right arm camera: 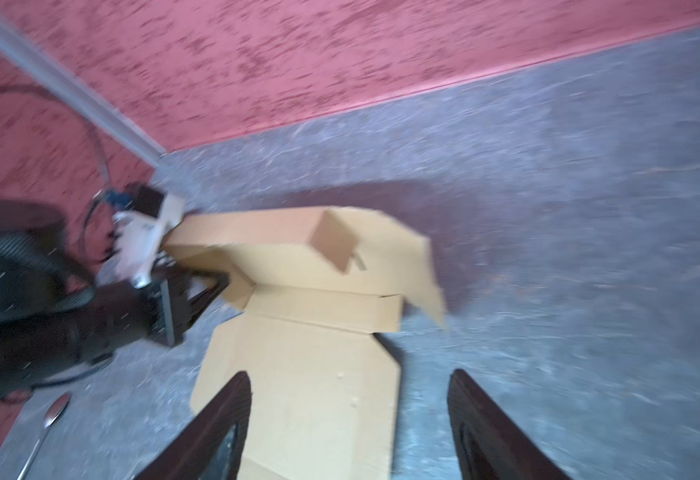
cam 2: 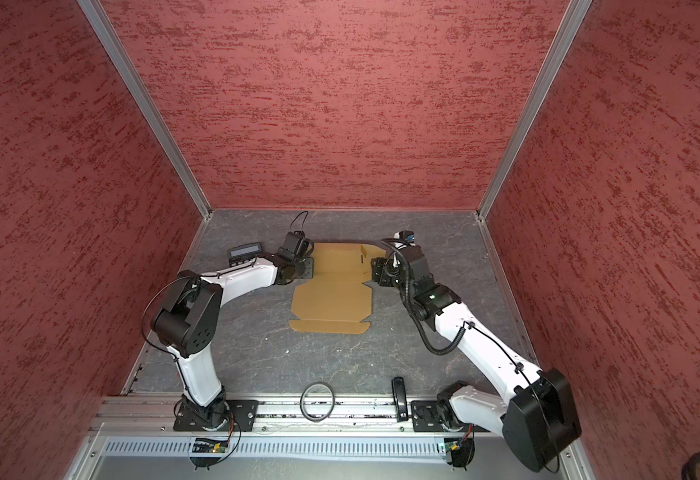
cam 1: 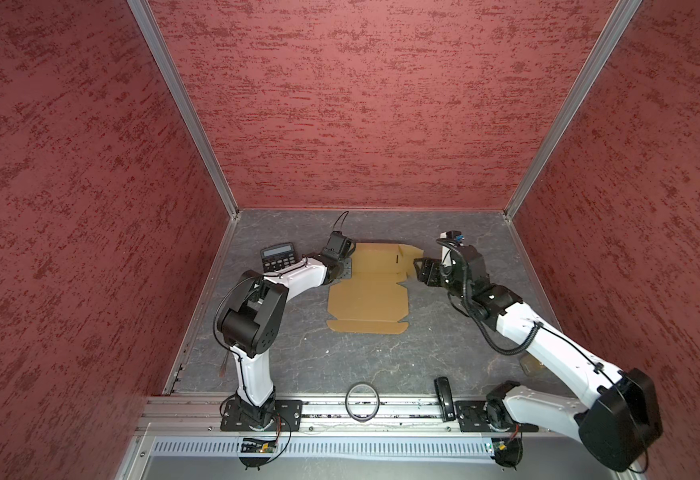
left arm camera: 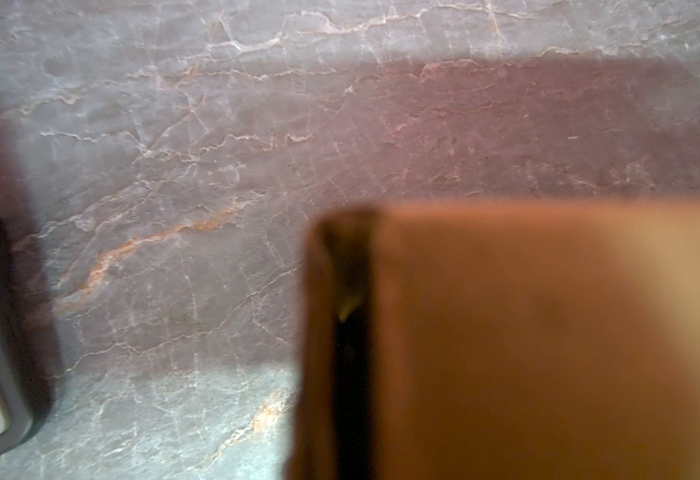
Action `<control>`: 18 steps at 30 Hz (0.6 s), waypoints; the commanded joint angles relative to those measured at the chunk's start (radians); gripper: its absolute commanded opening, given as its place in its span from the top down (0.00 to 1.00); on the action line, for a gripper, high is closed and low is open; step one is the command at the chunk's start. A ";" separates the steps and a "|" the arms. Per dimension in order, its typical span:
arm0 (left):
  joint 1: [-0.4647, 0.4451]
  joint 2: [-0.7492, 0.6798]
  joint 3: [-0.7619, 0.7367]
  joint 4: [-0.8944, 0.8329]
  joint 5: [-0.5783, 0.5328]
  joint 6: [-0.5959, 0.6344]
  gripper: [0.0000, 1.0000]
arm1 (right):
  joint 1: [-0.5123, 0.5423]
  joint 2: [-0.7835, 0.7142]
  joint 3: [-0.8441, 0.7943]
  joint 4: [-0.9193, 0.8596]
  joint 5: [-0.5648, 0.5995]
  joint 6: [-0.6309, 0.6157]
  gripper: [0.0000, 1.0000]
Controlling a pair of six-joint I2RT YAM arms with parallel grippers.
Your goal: Fold the paper box
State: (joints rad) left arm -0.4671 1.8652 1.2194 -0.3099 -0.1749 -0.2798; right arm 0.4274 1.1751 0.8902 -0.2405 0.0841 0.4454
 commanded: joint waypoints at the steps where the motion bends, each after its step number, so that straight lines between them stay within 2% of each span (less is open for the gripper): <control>1: 0.011 -0.012 0.022 -0.018 0.046 0.005 0.97 | -0.095 0.027 0.040 -0.105 0.088 0.004 0.24; 8: 0.019 -0.028 0.020 -0.015 0.088 0.017 0.97 | -0.288 0.226 0.059 0.030 -0.096 -0.038 0.25; 13: 0.021 -0.034 0.012 -0.001 0.122 0.024 0.97 | -0.293 0.372 0.113 0.104 -0.218 -0.150 0.26; 18: 0.021 -0.037 0.014 0.005 0.147 0.031 0.97 | -0.294 0.443 0.155 0.126 -0.247 -0.214 0.26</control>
State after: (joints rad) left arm -0.4496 1.8626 1.2213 -0.3145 -0.0658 -0.2665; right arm 0.1329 1.6051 0.9958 -0.1772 -0.1062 0.3012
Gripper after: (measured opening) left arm 0.068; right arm 0.738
